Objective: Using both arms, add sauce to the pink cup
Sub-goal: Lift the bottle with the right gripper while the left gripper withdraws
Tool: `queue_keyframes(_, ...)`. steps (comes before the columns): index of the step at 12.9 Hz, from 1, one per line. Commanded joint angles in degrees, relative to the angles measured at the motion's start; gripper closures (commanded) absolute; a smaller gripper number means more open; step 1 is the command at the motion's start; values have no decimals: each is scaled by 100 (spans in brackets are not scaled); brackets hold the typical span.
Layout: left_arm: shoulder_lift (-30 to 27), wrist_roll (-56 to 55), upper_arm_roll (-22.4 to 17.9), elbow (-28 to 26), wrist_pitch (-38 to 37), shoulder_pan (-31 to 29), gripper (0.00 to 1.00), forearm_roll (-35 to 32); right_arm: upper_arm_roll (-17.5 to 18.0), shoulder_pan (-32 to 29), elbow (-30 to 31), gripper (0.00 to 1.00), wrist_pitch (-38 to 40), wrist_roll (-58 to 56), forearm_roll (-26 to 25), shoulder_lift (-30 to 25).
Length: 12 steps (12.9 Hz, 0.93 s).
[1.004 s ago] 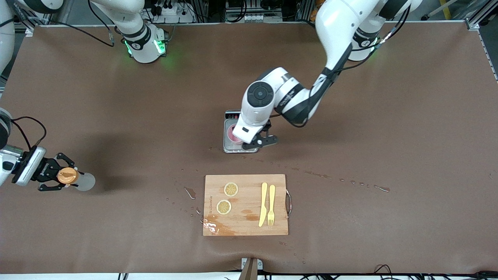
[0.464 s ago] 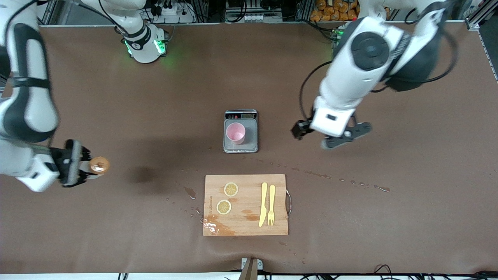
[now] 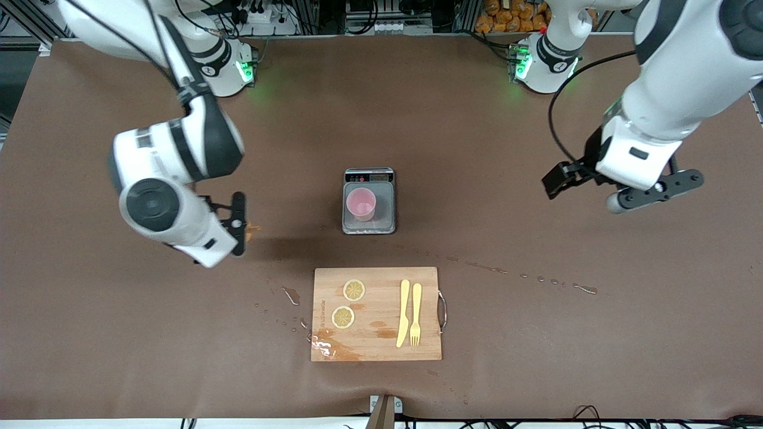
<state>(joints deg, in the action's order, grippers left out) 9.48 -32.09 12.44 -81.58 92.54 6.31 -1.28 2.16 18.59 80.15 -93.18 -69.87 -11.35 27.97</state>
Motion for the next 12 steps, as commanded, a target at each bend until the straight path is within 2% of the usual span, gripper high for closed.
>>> queue_keyframes(1, -454, 1009, 31, -427, -61, -358, 0, -39, -93, 617, -43, 100, 265, 717, -446, -11)
queue_keyframes(4, -982, 1704, -267, -885, -61, -420, 0, -30, -84, 970, -34, 100, 415, 1326, -535, 16)
queue_keyframes(6, -1010, 1900, -452, -912, -61, -420, 0, -21, -93, 1207, -17, 100, 580, 1406, -553, 33)
queue_keyframes(12, -921, 1900, -435, -868, -8, -525, 0, -21, -93, 1981, 1, 100, 1618, 3100, -1220, 139)
